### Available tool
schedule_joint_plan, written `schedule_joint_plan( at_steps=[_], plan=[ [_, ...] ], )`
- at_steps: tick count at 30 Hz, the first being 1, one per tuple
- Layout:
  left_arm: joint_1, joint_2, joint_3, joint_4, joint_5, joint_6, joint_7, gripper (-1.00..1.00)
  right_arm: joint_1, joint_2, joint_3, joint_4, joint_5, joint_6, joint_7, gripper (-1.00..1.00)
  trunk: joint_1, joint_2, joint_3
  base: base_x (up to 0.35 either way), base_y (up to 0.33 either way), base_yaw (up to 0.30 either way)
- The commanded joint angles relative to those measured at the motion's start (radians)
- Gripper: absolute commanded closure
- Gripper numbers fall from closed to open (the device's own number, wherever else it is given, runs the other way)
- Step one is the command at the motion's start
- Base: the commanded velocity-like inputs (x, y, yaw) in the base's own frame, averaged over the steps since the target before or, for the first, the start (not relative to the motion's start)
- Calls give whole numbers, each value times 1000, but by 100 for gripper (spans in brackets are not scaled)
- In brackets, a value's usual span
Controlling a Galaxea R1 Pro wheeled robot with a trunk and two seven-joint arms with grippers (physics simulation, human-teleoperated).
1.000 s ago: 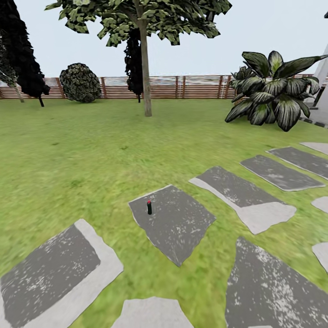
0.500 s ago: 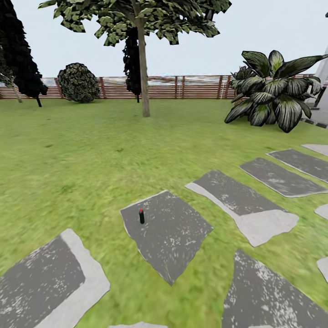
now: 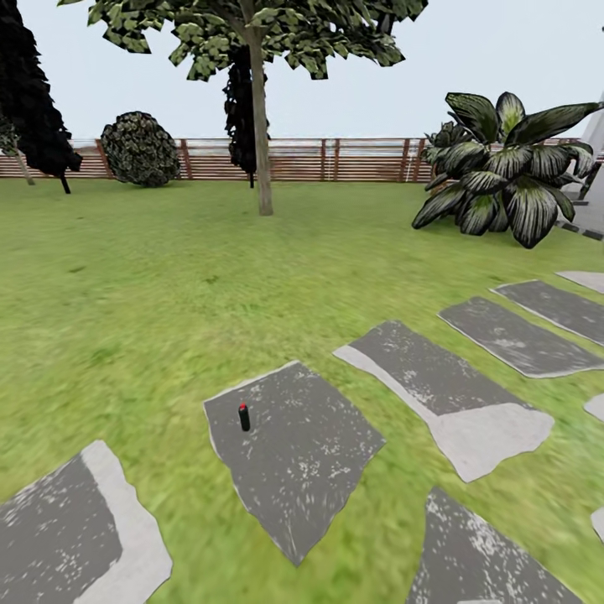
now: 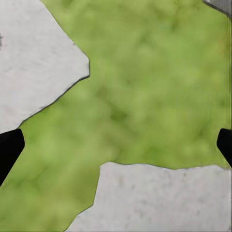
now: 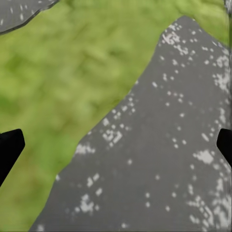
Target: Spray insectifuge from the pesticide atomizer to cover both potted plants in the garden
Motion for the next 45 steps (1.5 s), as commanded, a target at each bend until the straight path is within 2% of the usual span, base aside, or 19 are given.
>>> schedule_joint_plan(
  at_steps=[1,45],
  plan=[
    [0,0,0,1,7,-3,-1,-100,-1,0,0,1,0,-3,1,-100,0,0,-1,280,-167,0],
    [0,0,0,1,8,-3,-1,-100,-1,0,0,1,-1,-3,0,-100,0,0,-1,279,-168,0]
  ],
)
